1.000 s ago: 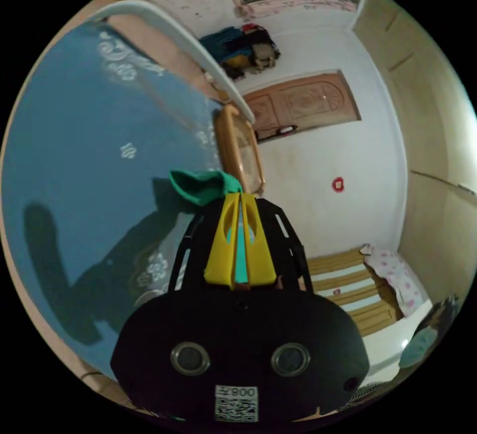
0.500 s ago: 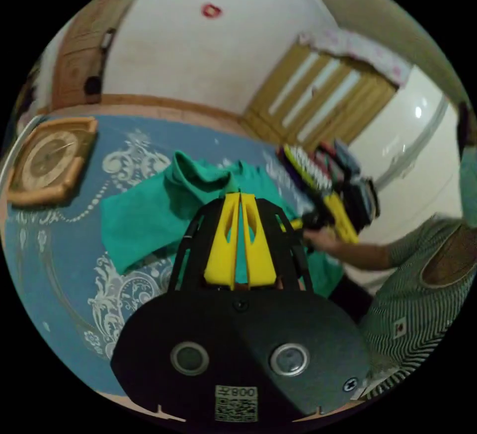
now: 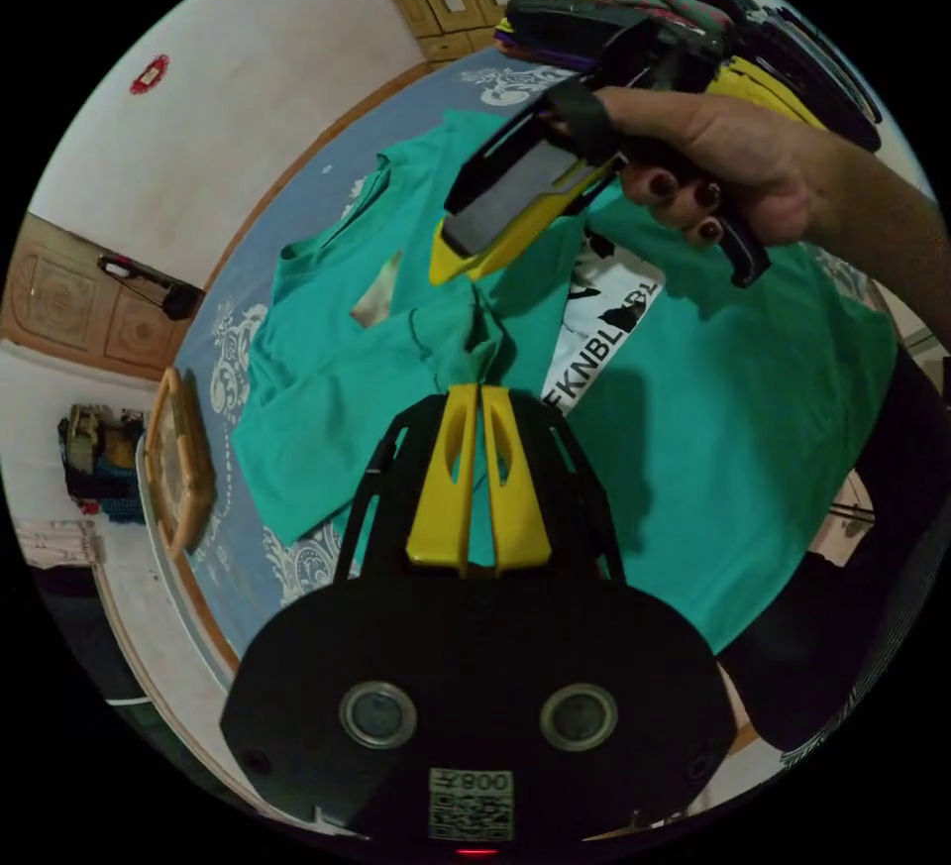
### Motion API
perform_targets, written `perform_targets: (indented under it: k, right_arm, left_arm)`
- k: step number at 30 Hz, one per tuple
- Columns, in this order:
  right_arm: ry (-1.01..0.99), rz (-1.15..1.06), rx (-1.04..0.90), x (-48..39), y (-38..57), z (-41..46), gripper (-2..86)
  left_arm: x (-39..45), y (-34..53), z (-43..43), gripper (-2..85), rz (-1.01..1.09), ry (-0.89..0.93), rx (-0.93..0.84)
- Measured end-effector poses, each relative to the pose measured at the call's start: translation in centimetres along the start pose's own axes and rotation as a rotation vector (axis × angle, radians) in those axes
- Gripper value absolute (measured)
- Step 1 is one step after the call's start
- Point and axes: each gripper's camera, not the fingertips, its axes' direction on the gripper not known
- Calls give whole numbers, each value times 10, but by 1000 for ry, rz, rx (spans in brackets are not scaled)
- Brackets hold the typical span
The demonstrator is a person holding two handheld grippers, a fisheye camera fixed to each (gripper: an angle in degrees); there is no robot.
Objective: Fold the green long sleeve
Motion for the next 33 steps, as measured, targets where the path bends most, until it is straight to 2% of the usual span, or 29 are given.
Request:
perform_targets:
  k: [8,12,17,19,23,25,33]
  right_arm:
    - [-39,157,13,11,-8,-34,104]
    - [-91,185,-33,4,-18,-40,54]
    - [-103,71,-12,-36,-30,-71,13]
    - [-135,-46,37,-65,-30,-106,7]
    - [-84,-150,106,-91,-17,-165,4]
    - [26,-136,113,-87,-4,-192,4]
    - [172,35,17,-49,21,-207,3]
  left_arm:
    - [79,-45,46,3,-19,-61,35]
    - [103,-59,65,3,-17,-84,38]
    - [126,-76,68,3,-54,-172,122]
    - [133,-82,63,3,-63,-183,183]
    - [157,-102,66,3,-58,-124,304]
    - [169,-112,79,3,-60,-84,322]
    - [196,-143,155,4,-69,95,260]
